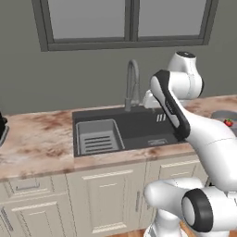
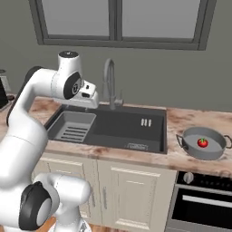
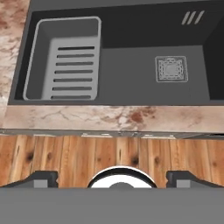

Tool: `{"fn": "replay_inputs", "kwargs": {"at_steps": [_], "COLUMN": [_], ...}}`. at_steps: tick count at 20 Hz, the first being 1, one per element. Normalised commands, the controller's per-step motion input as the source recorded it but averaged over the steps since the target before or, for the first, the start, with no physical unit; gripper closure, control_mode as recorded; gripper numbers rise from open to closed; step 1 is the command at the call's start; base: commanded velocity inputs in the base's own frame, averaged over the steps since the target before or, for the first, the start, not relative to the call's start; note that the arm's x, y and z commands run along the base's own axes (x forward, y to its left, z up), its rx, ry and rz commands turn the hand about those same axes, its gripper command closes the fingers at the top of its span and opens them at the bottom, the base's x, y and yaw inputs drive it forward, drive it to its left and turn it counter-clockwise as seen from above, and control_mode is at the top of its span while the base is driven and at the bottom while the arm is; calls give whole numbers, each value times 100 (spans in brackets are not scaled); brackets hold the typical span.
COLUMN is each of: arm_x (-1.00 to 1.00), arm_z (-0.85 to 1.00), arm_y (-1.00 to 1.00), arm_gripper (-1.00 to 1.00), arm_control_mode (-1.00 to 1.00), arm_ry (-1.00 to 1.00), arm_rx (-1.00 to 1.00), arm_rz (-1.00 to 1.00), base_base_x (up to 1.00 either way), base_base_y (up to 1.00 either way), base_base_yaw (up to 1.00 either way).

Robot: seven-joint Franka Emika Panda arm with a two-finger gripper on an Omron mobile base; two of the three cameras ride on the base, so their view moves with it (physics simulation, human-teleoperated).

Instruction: Dump the tomato from the pot into the sink. Then turn on the water and wash the tomato. Then turn off the water and put the tomato back in the pot.

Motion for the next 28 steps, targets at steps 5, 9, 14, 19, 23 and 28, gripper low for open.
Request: {"fn": "replay_inputs", "kwargs": {"at_steps": [5, 9, 14, 19, 23, 28], "arm_x": [0, 0, 0, 0, 0, 0], "arm_z": [0, 0, 0, 0, 0, 0], "arm_y": [0, 0, 0, 0, 0, 0], "arm_gripper": [-100, -100, -100, -100, -100, -100], "arm_control_mode": [100, 100, 100, 100, 100, 100], "arm_ry": [0, 0, 0, 0, 0, 0], "arm_rx": [0, 0, 0, 0, 0, 0], "arm_rz": [0, 0, 0, 0, 0, 0], "base_base_x": [5, 14, 29, 43, 54, 70], "base_base_y": [-63, -68, -52, -36, -19, -17], "base_base_yaw": [0, 0, 0, 2, 1, 0]}}
